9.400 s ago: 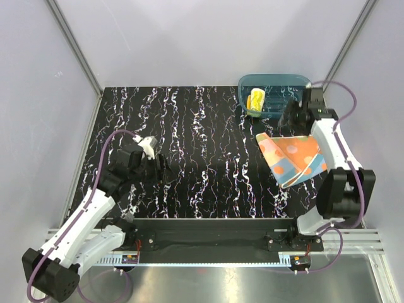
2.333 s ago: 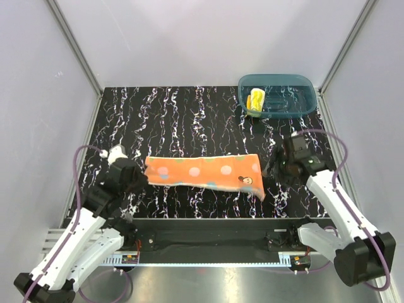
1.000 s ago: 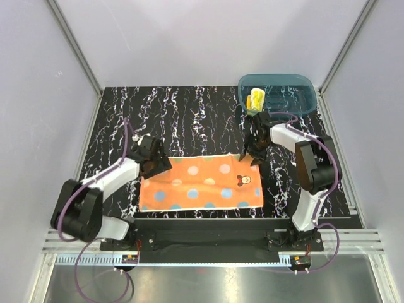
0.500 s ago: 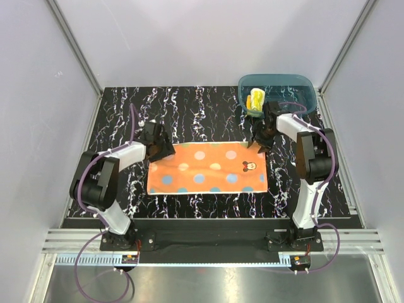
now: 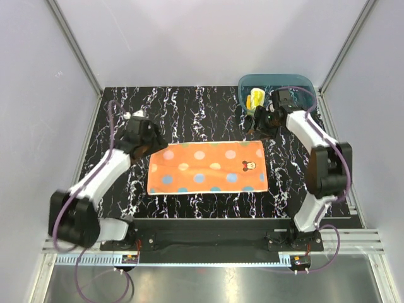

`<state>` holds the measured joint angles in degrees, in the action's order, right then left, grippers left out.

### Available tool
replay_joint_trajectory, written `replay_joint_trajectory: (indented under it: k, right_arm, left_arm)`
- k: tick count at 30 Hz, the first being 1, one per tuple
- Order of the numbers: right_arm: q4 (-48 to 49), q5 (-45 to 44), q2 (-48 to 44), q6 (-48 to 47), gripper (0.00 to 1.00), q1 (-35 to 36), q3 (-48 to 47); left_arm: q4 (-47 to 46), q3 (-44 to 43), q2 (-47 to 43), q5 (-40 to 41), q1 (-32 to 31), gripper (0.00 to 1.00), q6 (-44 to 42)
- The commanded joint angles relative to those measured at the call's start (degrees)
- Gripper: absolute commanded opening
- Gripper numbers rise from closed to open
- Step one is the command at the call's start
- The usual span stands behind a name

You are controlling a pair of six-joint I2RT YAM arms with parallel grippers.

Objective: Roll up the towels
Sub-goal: Flatten the towel, then fold the towel

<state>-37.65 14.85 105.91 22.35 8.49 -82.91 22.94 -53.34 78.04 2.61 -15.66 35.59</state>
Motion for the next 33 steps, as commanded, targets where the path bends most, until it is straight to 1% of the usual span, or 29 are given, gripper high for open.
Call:
replay_joint_trajectory:
  k: [1, 2, 3, 4, 5, 6, 7, 8, 9, 10, 11, 12, 13, 14, 15, 16, 17, 18, 22, 23, 24, 29, 33]
  right_arm:
    - [-0.1, 2.2, -12.4, -1.3, 0.68, -0.1, 3.4]
    - [0.8, 2.5, -14.8, -1.0, 0.67, -0.1, 5.3]
    - [2.0, 3.1, -20.3, -1.0, 0.66, 0.0, 7.5]
    - [5.4, 2.8, -23.3, -0.6, 0.66, 0.2, 12.7]
    - [7.5, 2.0, -26.7, 1.4, 0.66, 0.3, 15.7]
    - [9.2, 0.5, -32.7, 2.8, 0.65, 0.4, 21.2]
    - [12.7, -1.8, -35.4, 4.0, 0.66, 0.3, 24.0]
    - [14.3, -2.0, -39.5, 5.0, 0.66, 0.4, 26.3]
    - [15.2, -2.5, -41.3, 5.0, 0.66, 0.3, 29.9]
    - [16.2, -3.8, -42.8, 5.9, 0.67, 0.3, 31.1]
    - [16.2, -4.0, -44.9, 6.5, 0.71, 0.3, 32.0]
    - [16.0, -4.0, -45.6, 7.2, 0.91, 0.3, 32.8]
    - [14.0, -4.6, -45.8, 9.0, 0.99, 0.3, 32.6]
    - [13.0, -4.3, -45.9, 9.3, 1.0, 0.2, 32.3]
    - [12.1, -3.6, -45.7, 8.7, 1.0, 0.1, 31.8]
    - [10.9, -2.5, -45.5, 8.0, 1.0, 0.1, 31.8]
    - [10.9, -2.5, -45.7, 8.1, 1.0, 0.1, 32.1]
    - [10.1, -3.0, -45.5, 8.1, 1.0, 0.1, 32.3]
    - [8.0, -5.4, -45.0, 6.3, 1.0, 0.1, 31.8]
    - [7.8, -5.3, -45.2, 6.0, 1.0, 0.1, 31.6]
    - [7.8, -4.9, -45.3, 5.6, 1.0, 0.1, 31.5]
    - [7.2, -3.9, -45.6, 5.6, 1.0, 0.1, 30.7]
    - [5.7, -5.4, -44.6, 4.9, 1.0, 0.1, 29.5]
  left_arm:
    - [6.7, 1.5, -9.9, 5.5, 0.4, 0.67, 1.3]
    - [7.0, 3.1, -15.1, 5.8, 0.4, 0.67, 1.7]
    - [7.1, 5.2, -17.8, 6.1, 0.4, 0.67, 2.7]
    - [6.7, 9.2, -20.8, 5.8, 0.4, 0.68, 3.3]
    - [6.2, 11.4, -26.5, 5.3, 0.4, 0.69, 3.9]
    - [4.0, 13.5, -29.3, 5.0, 0.4, 0.7, 4.4]
    - [2.5, 18.2, -35.2, 4.9, 0.5, 0.71, 5.2]
    - [1.5, 20.1, -38.0, 4.2, 0.8, 0.75, 8.1]
    - [-0.5, 21.7, -40.6, 2.7, 1.0, 0.78, 8.3]
    - [-1.5, 23.2, -44.4, -2.1, 1.1, 0.91, 8.0]
    - [-2.0, 24.6, -45.7, -4.0, 1.0, 0.99, 8.2]
    - [-1.6, 25.1, -46.3, -5.2, 1.1, 0.99, 8.3]
    - [-0.8, 25.5, -46.1, -6.4, 1.1, 0.99, 8.4]
    - [0.7, 25.2, -45.4, -5.9, 1.1, 0.99, 8.7]
    - [4.4, 25.0, -44.5, -5.1, 1.1, 0.99, 9.0]
    - [6.6, 24.7, -42.6, -2.7, 1.1, 0.96, 9.4]
    - [8.6, 24.6, -41.7, -1.0, 1.1, 0.88, 10.7]
    - [11.3, 24.9, -41.1, -0.2, 1.1, 0.86, 11.3]
    - [14.0, 27.0, -41.0, 2.4, 0.6, 0.79, 15.4]
    - [15.3, 27.0, -40.7, 3.5, 0.6, 0.78, 17.9]
    - [16.7, 26.9, -40.3, 4.4, 0.5, 0.76, 18.6]
    - [18.0, 26.6, -35.7, 7.0, 0.5, 0.73, 20.0]
    - [15.5, 28.9, -33.2, 6.7, 0.5, 0.69, 20.5]
